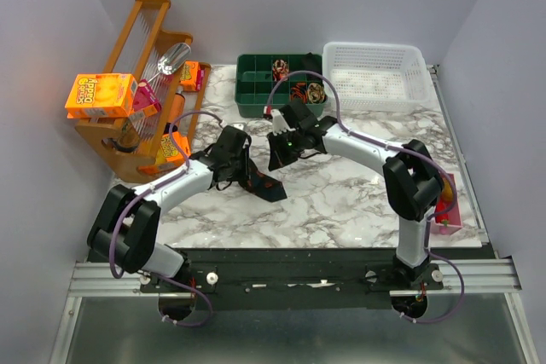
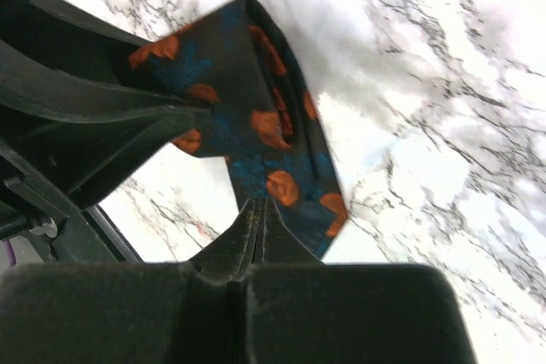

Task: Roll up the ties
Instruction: Roll the tie at the center of the board.

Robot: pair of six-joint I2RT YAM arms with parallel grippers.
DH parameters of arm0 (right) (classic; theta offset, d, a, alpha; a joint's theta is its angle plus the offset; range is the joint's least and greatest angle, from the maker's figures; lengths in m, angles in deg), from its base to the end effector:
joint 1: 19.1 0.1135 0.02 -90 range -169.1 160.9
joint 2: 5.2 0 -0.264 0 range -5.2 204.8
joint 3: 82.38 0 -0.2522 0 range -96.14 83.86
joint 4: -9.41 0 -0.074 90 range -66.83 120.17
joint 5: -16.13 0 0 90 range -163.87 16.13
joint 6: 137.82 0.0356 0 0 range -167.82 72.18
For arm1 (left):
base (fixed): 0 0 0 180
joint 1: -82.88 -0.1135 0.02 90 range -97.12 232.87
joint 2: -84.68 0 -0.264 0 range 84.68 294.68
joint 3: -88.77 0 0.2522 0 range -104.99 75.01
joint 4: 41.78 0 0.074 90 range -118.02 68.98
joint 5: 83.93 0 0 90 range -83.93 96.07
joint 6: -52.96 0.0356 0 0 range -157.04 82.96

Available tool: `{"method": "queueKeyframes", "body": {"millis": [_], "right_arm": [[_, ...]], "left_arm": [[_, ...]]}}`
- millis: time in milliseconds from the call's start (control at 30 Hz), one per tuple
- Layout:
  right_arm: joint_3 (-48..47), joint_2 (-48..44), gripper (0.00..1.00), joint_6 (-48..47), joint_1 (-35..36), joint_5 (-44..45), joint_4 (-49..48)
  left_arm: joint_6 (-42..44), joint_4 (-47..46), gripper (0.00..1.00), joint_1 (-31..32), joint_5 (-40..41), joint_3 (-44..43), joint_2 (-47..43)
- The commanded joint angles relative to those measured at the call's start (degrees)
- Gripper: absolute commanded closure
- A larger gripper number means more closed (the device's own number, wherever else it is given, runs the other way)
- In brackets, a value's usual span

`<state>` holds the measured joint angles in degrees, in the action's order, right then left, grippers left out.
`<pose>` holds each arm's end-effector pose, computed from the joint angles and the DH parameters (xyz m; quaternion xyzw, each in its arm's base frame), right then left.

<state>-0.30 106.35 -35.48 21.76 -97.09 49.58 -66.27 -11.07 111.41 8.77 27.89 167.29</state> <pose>0.3123 0.2887 0.2135 -0.2899 0.8870 0.3073 0.1865 0.2530 -0.1357 0.1951 -0.0134 0.9464 -0.1359 0.2926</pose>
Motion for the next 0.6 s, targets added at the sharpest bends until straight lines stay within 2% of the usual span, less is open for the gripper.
{"method": "queueKeyframes", "body": {"millis": [0, 133, 367, 567], "right_arm": [[3.1, -2.6, 1.00, 0.6, -2.3, 2.4, -0.6], [5.4, -3.6, 1.00, 0.4, -4.1, 3.2, -1.0], [7.3, -4.0, 1.00, 0.1, -5.7, 3.4, -1.3], [7.7, -3.6, 1.00, 0.4, -5.9, 2.8, -1.4]], "left_arm": [[-1.3, 7.4, 0.62, 3.0, 15.6, -1.1, 0.4], [-3.0, 11.1, 0.62, 5.2, 23.2, -2.6, -0.3], [-4.2, 13.6, 0.60, 6.5, 29.5, -2.9, -4.7], [-4.3, 15.0, 0.60, 9.0, 34.0, -3.5, -3.5]]}}
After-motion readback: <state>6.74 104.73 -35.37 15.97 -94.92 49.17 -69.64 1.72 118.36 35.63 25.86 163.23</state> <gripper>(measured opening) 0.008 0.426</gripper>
